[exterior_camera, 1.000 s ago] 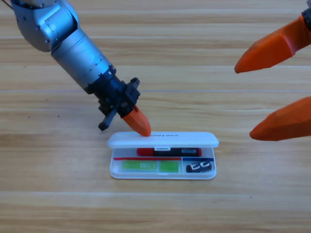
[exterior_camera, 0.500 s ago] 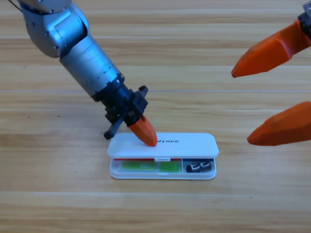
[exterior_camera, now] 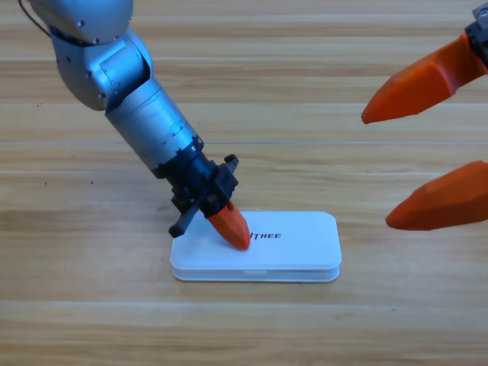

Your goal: Clean up eraser and pencils

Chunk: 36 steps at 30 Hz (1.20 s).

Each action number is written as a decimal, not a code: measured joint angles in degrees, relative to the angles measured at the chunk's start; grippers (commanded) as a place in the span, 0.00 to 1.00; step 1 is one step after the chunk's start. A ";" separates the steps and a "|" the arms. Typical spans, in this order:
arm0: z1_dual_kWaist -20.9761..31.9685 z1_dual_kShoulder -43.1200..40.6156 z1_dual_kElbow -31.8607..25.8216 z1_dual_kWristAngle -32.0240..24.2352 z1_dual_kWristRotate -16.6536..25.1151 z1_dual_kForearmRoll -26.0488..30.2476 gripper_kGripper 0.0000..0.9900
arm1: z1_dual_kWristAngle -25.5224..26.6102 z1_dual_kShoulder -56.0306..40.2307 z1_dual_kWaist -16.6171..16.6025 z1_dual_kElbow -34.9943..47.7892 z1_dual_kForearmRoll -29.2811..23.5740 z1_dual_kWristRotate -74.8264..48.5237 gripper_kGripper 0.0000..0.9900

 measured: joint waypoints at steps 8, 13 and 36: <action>-0.04 0.33 0.50 0.00 0.00 -0.77 0.00 | 0.00 0.05 0.01 0.00 0.00 0.00 0.91; -0.04 0.36 0.64 0.00 0.00 -1.16 0.00 | 0.00 0.08 0.01 0.00 0.00 0.00 0.91; 8.22 -15.42 -1.46 -0.54 -2.54 6.72 1.00 | 0.00 0.24 0.02 0.00 0.00 0.00 0.91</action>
